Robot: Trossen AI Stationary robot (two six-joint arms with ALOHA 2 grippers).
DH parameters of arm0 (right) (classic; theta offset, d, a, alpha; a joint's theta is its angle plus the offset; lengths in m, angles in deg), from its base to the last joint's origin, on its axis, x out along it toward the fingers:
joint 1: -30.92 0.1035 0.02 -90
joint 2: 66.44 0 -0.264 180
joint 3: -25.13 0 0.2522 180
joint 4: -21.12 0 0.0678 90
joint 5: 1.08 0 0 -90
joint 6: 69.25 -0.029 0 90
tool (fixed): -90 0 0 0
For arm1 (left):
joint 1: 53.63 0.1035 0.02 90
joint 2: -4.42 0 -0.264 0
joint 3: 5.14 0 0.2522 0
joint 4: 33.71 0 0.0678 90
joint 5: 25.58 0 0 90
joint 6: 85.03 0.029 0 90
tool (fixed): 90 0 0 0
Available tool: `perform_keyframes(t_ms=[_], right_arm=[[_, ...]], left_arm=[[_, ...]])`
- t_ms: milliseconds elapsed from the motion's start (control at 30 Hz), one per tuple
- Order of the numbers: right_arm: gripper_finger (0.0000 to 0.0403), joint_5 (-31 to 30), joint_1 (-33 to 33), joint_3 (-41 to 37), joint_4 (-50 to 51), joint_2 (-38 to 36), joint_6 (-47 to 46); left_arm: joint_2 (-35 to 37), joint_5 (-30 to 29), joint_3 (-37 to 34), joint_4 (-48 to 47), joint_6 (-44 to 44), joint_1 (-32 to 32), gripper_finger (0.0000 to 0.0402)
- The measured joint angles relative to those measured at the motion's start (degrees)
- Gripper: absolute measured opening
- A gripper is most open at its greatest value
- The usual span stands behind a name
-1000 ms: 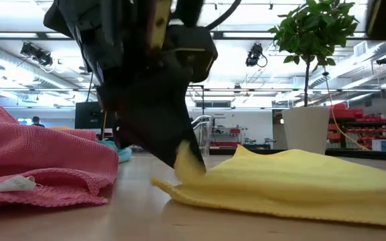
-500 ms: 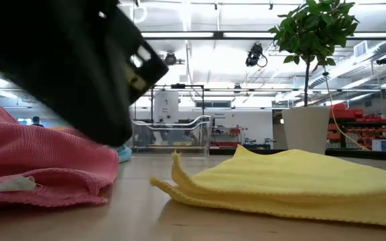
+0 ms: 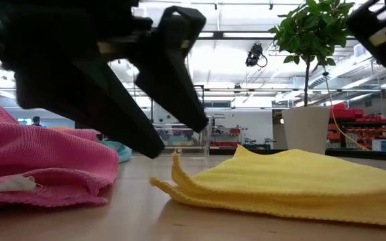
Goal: Fold microfiber towels
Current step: Fold the yellow microfiber towel
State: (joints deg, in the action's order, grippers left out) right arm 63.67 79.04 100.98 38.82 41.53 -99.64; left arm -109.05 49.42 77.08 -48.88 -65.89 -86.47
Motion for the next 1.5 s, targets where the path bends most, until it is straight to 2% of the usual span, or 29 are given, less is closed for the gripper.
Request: perform_keyframes(t_ms=[133,233,633,967,1267,1500], right_arm=[[0.0206,-0.54,-0.04,0.00,0.15,1.91,1.08],[0.0206,-2.64,-0.48,-0.02,-0.08,1.89,2.51],[0.0205,-1.81,-1.13,-0.02,-1.03,5.06,2.36],[0.0204,-2.76,0.57,-0.02,-0.34,5.82,1.65],[0.0192,-2.32,0.35,0.08,-1.30,8.34,-0.14],[0.0130,-5.45,1.01,0.22,-1.84,9.36,-3.97]], left_arm=[[0.00,3.42,0.00,-3.67,1.03,1.29,0.0231],[-0.01,6.65,-0.02,-5.13,2.53,1.59,0.0237],[-1.84,8.67,-0.48,-1.15,5.94,1.55,0.0218],[-3.08,8.94,-0.42,0.45,4.28,1.51,0.0214],[-3.41,9.21,-0.39,0.63,3.29,1.72,0.0163],[-3.54,9.83,-0.39,0.56,-3.52,2.68,0.0100]])
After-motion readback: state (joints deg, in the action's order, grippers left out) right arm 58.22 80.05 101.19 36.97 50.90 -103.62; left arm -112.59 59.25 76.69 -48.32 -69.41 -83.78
